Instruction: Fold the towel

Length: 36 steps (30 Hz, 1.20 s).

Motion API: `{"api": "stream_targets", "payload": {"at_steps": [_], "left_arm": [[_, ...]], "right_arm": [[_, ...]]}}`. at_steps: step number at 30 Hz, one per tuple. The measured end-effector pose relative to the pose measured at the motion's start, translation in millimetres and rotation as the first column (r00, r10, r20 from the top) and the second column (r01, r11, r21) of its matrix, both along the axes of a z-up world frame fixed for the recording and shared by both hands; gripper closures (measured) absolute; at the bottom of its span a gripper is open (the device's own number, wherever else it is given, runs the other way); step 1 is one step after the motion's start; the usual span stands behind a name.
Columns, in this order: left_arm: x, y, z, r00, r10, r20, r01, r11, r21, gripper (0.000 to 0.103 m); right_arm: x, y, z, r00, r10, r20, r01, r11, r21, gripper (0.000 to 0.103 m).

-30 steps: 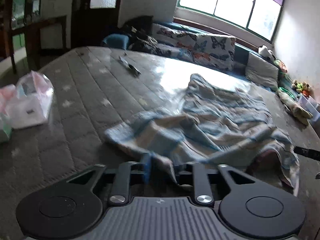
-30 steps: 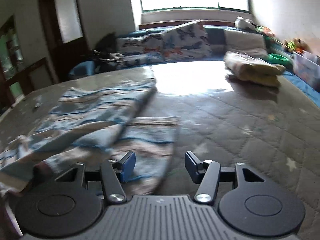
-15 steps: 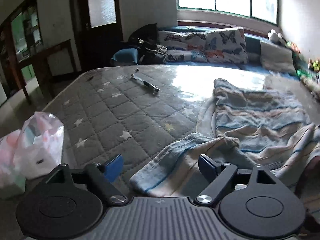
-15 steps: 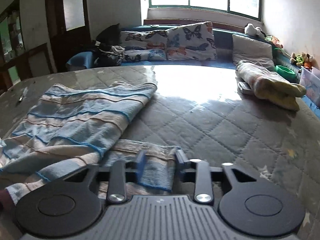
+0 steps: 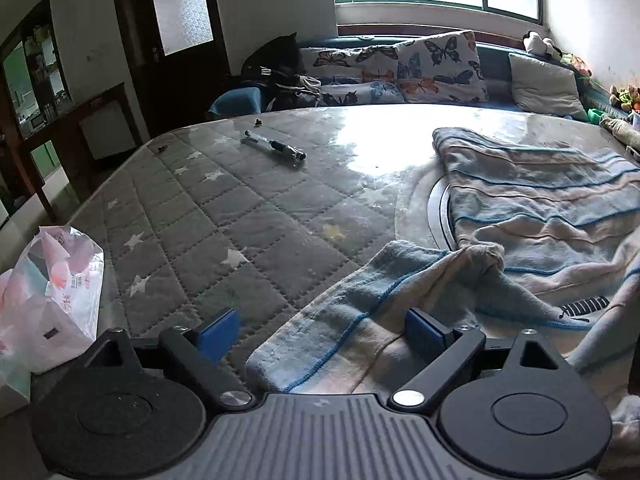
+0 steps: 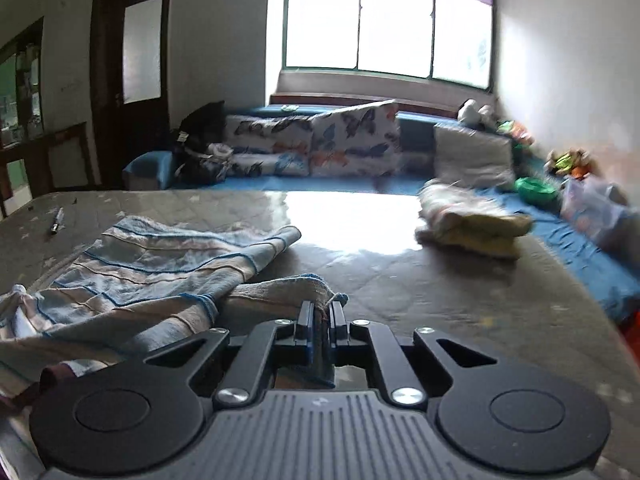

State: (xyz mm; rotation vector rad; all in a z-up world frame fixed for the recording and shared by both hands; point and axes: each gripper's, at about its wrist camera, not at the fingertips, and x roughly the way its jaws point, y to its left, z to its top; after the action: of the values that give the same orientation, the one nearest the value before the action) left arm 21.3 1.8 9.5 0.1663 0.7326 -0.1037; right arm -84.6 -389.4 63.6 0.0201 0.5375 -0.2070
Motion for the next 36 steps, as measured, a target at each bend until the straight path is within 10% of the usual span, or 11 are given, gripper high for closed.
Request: {"api": "stream_targets", "payload": {"at_steps": [2, 7, 10, 23, 27, 30, 36], "left_arm": [[-1, 1, 0, 1.000, -0.007, 0.002, 0.008, 1.000, -0.011, 0.016], [-14, -3, -1, 0.999, -0.049, 0.022, 0.049, 0.999, -0.010, 0.083], [-23, -6, -1, 0.997, -0.073, 0.034, 0.073, 0.997, -0.005, 0.098], [-92, 44, 5, 0.997, 0.083, -0.012, -0.083, 0.997, -0.003, 0.103], [-91, 44, 14, 0.996, 0.086, -0.003, -0.086, 0.996, 0.011, 0.092], [-85, 31, 21, 0.998, 0.062, 0.029, -0.063, 0.998, 0.001, 0.035], [-74, -15, 34, 0.992, -0.079, 0.098, 0.078, 0.997, 0.010, 0.003]], "right_arm": [[-19, -1, 4, 0.999, -0.042, 0.015, 0.042, 0.999, -0.030, 0.097], [-57, -10, 2, 0.990, -0.139, 0.015, 0.140, 0.990, -0.026, 0.097], [-78, -15, 0, 0.982, -0.188, 0.012, 0.189, 0.982, -0.016, 0.097], [-160, -46, -22, 0.928, -0.353, -0.116, 0.365, 0.925, 0.105, 0.098], [-164, -51, -17, 0.929, -0.359, -0.088, 0.367, 0.925, 0.101, 0.094], [-153, -48, -13, 0.946, -0.318, -0.063, 0.323, 0.941, 0.101, 0.073], [-117, -26, -13, 0.979, -0.200, -0.045, 0.204, 0.973, 0.109, 0.051]]}}
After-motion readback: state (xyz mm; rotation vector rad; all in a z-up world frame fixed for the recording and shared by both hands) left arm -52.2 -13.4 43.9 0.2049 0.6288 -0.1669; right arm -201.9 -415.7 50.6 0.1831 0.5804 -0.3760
